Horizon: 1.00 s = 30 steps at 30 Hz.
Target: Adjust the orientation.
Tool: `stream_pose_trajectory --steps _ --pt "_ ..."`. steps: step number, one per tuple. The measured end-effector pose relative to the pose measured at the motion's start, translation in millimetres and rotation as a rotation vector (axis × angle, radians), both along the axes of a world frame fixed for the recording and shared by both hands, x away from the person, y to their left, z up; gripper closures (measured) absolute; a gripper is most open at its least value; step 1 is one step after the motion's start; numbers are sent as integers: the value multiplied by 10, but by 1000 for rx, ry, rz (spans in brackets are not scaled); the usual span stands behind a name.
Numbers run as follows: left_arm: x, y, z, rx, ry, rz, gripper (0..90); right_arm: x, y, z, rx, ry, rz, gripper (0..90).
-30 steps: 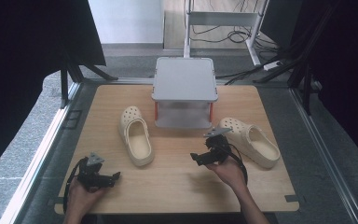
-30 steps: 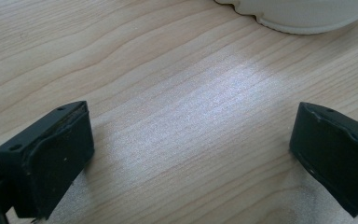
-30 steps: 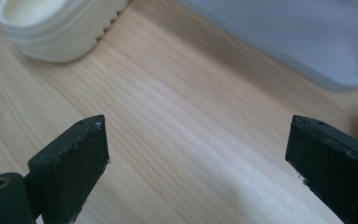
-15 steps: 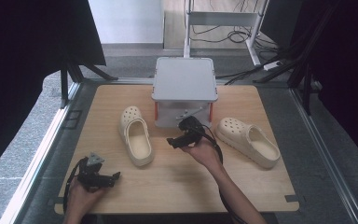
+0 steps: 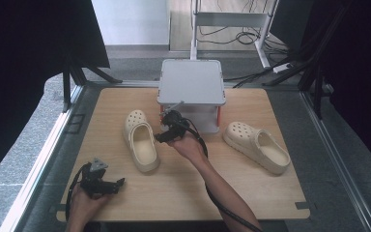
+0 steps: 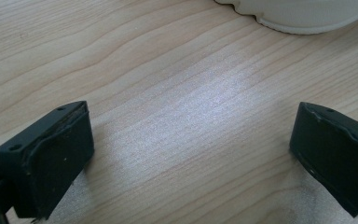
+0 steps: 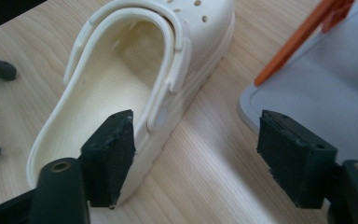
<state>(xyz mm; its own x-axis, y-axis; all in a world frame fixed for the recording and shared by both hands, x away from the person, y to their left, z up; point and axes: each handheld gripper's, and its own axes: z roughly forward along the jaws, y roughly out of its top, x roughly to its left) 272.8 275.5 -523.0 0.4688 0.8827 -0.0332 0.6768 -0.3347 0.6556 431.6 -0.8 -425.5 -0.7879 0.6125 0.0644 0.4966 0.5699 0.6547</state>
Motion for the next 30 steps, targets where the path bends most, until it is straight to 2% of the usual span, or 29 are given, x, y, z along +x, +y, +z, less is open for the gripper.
stream_pose_trajectory --steps 9,12,14,16,17,20,22,25,30 --pt "0 0 0 0 0 1 0 100 350 -83 -34 1 3 402" --pt "1 0 0 1 -1 0 0 155 473 -170 -67 -3 -23 442" --pt "1 0 0 1 -1 0 0 167 495 -192 -71 -5 -30 456" --pt "1 0 0 1 -1 0 0 201 551 -249 -80 10 -30 523" --pt "2 -1 0 1 -1 0 0 201 551 -249 -80 10 -30 523" --pt "3 -1 0 1 -1 0 0 204 589 -276 -77 27 -29 661" --pt "3 -2 0 2 -1 0 0 184 600 -264 -76 34 -61 718" --pt "3 -1 0 2 -2 0 0 174 589 -241 -70 43 -90 756" --pt "5 -1 0 2 -1 -2 0 148 552 -148 -76 41 -94 774"
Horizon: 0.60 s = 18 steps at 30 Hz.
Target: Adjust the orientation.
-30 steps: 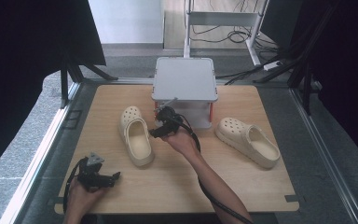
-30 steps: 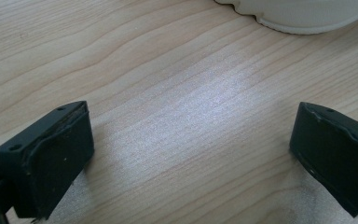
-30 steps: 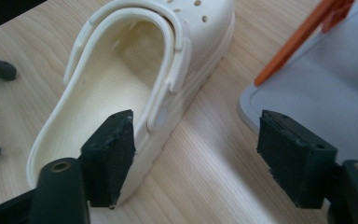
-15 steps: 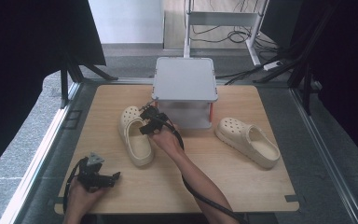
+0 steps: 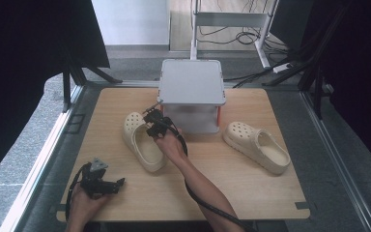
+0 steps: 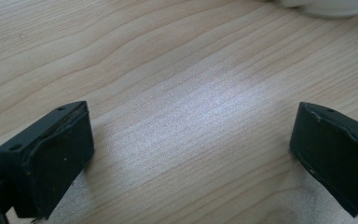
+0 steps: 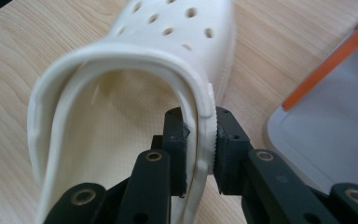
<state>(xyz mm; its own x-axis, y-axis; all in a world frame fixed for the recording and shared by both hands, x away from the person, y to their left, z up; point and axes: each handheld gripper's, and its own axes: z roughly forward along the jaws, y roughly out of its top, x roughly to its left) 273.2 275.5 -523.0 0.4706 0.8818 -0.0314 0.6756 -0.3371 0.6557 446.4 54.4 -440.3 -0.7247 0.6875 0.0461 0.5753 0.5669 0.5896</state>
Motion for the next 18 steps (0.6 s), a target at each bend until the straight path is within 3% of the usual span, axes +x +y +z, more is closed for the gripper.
stream_pose_trajectory --steps 8,18 --pt "0 1 -1 -4 0 -2 0 -124 -141 170 14 19 38 775" --pt "0 7 -3 -5 -4 -7 0 -432 -476 495 107 30 114 775"
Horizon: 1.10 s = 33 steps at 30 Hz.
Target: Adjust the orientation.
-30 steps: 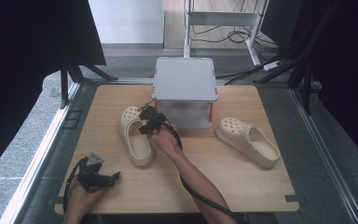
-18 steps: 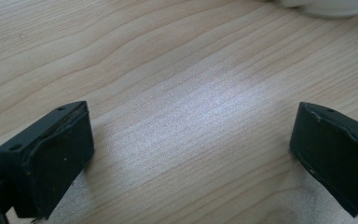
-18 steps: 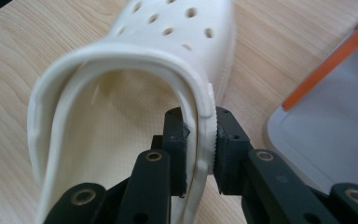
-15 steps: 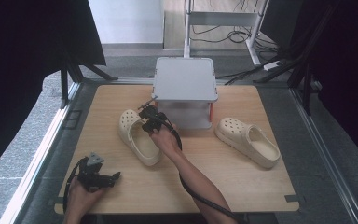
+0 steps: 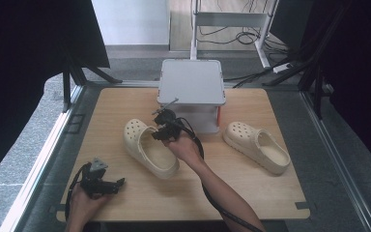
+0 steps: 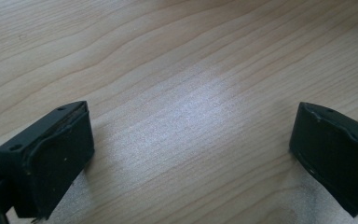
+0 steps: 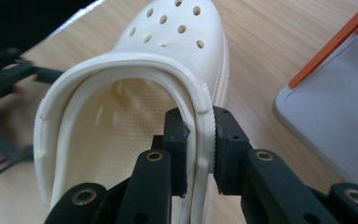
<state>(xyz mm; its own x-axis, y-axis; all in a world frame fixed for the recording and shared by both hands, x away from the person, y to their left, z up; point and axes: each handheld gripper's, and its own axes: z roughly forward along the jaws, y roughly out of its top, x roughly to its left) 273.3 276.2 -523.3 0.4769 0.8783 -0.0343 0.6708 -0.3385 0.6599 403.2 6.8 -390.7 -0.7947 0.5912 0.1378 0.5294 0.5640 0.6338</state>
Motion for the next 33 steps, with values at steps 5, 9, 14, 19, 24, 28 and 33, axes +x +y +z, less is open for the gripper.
stream_pose_trajectory --steps 5,9,14,19,24,28,33 --pt "-4 23 2 1 2 -6 0 -219 -134 105 25 4 40 774" --pt "-9 69 2 2 3 7 0 -441 -202 125 26 -6 75 774" --pt "-20 132 0 -2 5 30 0 -765 -274 51 22 -17 123 774" --pt "-25 162 2 0 8 34 0 -1009 -353 -114 41 1 155 774" --pt "-26 163 2 0 8 36 0 -1156 -381 -308 18 -17 175 774" --pt "-26 163 1 1 7 36 0 -1135 -427 -433 15 -14 180 773" --pt "-26 162 1 0 7 37 0 -1119 -479 -526 19 -7 183 770"
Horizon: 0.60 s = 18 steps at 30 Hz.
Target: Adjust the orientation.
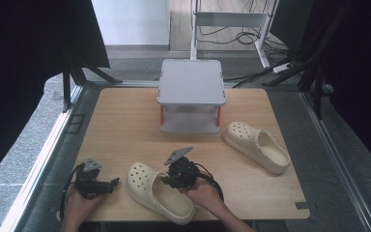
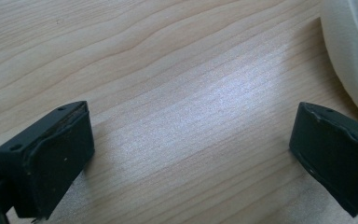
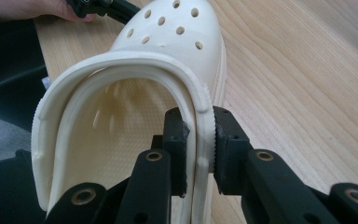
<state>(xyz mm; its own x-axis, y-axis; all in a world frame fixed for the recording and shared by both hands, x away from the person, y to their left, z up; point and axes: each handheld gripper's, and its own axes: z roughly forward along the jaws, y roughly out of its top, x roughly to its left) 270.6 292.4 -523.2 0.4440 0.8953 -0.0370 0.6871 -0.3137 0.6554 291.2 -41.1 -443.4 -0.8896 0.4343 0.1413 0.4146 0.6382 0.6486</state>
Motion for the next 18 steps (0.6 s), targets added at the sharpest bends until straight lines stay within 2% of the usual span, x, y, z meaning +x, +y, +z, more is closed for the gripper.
stream_pose_trajectory --steps 3,5,8,14,15,16,18 --pt "0 1 -1 1 -1 -1 0 7 -36 -41 -19 -8 16 751" --pt "0 0 -1 1 -1 0 0 20 -53 -42 -11 -11 22 734" --pt "0 1 0 -1 0 -1 0 52 -111 -6 28 21 37 597" --pt "1 -2 -1 0 -1 2 0 92 -232 97 19 -3 46 364" --pt "1 -1 0 0 1 1 0 111 -283 124 20 -19 42 283" --pt "1 -2 -1 -1 -1 3 0 111 -283 124 20 -19 42 283" --pt "2 -2 0 -1 1 2 0 131 -329 150 9 -28 31 207"
